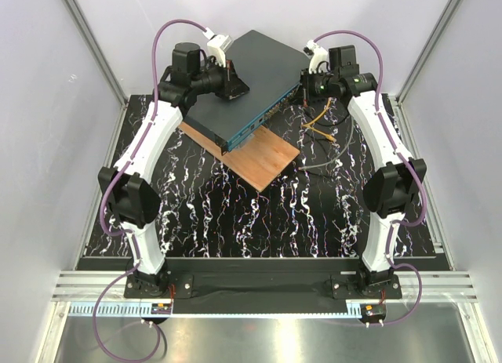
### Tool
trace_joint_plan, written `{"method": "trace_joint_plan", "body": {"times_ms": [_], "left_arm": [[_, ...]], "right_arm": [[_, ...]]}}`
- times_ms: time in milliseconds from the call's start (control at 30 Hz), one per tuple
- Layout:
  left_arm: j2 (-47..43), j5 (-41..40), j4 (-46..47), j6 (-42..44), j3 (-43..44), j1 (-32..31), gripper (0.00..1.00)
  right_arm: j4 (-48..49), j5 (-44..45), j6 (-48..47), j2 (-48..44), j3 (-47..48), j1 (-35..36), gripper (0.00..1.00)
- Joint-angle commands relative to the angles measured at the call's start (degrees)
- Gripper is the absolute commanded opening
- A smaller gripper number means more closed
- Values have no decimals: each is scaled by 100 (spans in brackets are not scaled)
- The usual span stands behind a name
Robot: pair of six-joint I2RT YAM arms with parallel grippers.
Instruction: Insert the plug into the switch port
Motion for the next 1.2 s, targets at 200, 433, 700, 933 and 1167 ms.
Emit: {"method": "trace_joint_plan", "body": {"times_ms": [200,433,700,933,1167], "left_arm": [[-141,77,-399,108,-125,119,9],[-379,60,-426,345,-55,295,10],[-897,7,-391,705,33,619,18],[-1933,-124,-364,872,-712,963,69],[-3321,-862,-1020,925,-1584,1297,99]], "right_arm": [[1525,105,-57,-69,131,470,1],[1393,167,-435,-930,-941,207,1],[1208,-17,-567,-2125,-1812,-101,5],[1296,-44,-480,-3284,-2839,-294,32],[1349,44,-242,-4173,-3736,-655,80]]}}
